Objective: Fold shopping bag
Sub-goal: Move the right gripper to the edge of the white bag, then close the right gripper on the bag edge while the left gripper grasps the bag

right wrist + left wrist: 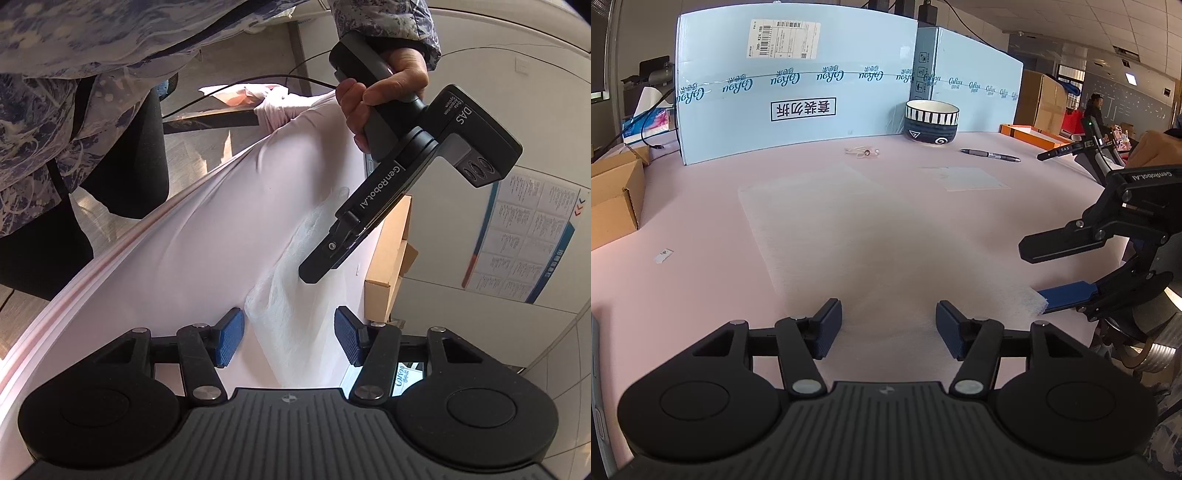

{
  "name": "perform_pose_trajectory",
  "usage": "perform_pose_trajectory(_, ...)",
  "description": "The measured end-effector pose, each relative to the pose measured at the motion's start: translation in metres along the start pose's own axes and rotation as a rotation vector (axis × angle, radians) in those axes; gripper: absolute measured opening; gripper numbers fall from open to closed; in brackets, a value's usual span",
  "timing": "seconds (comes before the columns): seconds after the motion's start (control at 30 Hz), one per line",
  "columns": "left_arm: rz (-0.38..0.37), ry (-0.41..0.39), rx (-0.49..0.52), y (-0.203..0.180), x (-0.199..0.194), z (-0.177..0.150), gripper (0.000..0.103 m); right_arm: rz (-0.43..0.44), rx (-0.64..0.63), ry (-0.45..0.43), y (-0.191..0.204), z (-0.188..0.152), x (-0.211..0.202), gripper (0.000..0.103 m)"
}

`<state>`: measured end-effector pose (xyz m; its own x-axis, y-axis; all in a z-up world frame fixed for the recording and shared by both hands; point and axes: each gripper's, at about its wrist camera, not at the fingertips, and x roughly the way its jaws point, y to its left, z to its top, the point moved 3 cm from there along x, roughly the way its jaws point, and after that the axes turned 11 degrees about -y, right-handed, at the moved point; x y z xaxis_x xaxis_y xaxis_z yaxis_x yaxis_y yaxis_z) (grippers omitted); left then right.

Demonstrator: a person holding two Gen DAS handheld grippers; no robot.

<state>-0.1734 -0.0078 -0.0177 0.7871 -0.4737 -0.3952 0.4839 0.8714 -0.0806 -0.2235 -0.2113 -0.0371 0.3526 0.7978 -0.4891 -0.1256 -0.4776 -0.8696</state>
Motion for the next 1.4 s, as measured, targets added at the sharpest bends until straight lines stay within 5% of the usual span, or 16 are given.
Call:
perform_pose_trajectory(0.23, -0.007, 0.005, -0.012, 0.001, -0.001, 0.002, 0.055, 0.014, 0.007, -0.025, -0.001, 0.003, 0.011, 0.051)
perform_pose_trajectory(0.43, 0.062, -0.047, 0.016, -0.010, -0.027, 0.014, 0.056, 0.054, -0.004, -0.044, -0.002, 0.003, 0.013, 0.048)
perform_pose_trajectory(0.53, 0.095, -0.081, 0.051, -0.021, -0.044, 0.020, 0.061, 0.068, 0.028, -0.040, -0.007, 0.001, 0.019, 0.041)
perform_pose_trajectory(0.67, 0.123, -0.072, 0.036, -0.033, -0.048, 0.013, 0.069, 0.085, 0.049, -0.040, -0.005, 0.000, 0.021, 0.016)
perform_pose_trajectory(0.8, 0.123, -0.059, 0.086, -0.046, -0.047, 0.004, 0.069, 0.051, 0.109, -0.031, -0.003, -0.002, 0.014, 0.015)
perform_pose_trajectory(1.03, 0.143, -0.012, 0.299, -0.072, -0.038, -0.010, 0.069, 0.012, 0.528, 0.009, -0.029, -0.014, 0.008, 0.003)
perform_pose_trajectory(1.2, 0.170, -0.018, 0.505, -0.085, -0.032, -0.016, 0.070, -0.021, 0.722, -0.004, -0.047, -0.023, -0.002, 0.001)
perform_pose_trajectory(1.4, 0.202, -0.045, 0.633, -0.086, -0.027, -0.017, 0.070, -0.040, 0.935, -0.061, -0.068, -0.034, -0.019, 0.001)
